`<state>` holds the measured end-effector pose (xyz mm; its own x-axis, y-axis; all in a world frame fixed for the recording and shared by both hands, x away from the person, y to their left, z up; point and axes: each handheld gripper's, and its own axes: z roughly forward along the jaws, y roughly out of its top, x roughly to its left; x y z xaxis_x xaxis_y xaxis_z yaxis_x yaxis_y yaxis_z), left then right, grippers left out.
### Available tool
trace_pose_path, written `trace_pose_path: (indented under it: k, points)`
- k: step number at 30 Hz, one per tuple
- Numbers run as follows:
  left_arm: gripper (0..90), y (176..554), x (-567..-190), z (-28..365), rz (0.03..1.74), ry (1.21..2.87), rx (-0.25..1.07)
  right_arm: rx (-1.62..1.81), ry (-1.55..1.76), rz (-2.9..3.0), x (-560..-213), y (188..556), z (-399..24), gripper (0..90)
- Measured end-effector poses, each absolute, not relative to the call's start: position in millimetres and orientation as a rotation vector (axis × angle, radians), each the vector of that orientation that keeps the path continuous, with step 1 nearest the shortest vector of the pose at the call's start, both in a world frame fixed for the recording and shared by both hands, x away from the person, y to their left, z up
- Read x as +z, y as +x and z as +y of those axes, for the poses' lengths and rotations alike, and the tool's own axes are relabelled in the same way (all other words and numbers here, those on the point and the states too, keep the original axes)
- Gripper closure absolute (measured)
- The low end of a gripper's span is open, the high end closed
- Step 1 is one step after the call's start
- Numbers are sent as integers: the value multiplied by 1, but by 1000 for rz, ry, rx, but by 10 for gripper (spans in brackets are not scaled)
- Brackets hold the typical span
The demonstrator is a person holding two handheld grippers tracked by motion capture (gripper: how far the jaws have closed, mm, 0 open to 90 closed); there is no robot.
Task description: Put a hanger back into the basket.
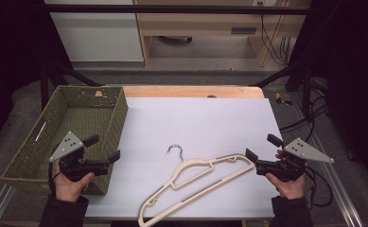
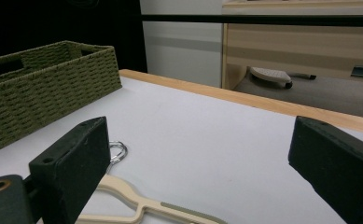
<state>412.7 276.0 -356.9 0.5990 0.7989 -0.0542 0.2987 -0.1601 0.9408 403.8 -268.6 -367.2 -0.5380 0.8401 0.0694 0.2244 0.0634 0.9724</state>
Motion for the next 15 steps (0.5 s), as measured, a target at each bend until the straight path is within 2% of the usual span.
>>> trace_pose_path:
  k: [15]
  points:
    - [40,412,-357,285,925,1715,581,1468,1052,1883,-363,407,-239,76]
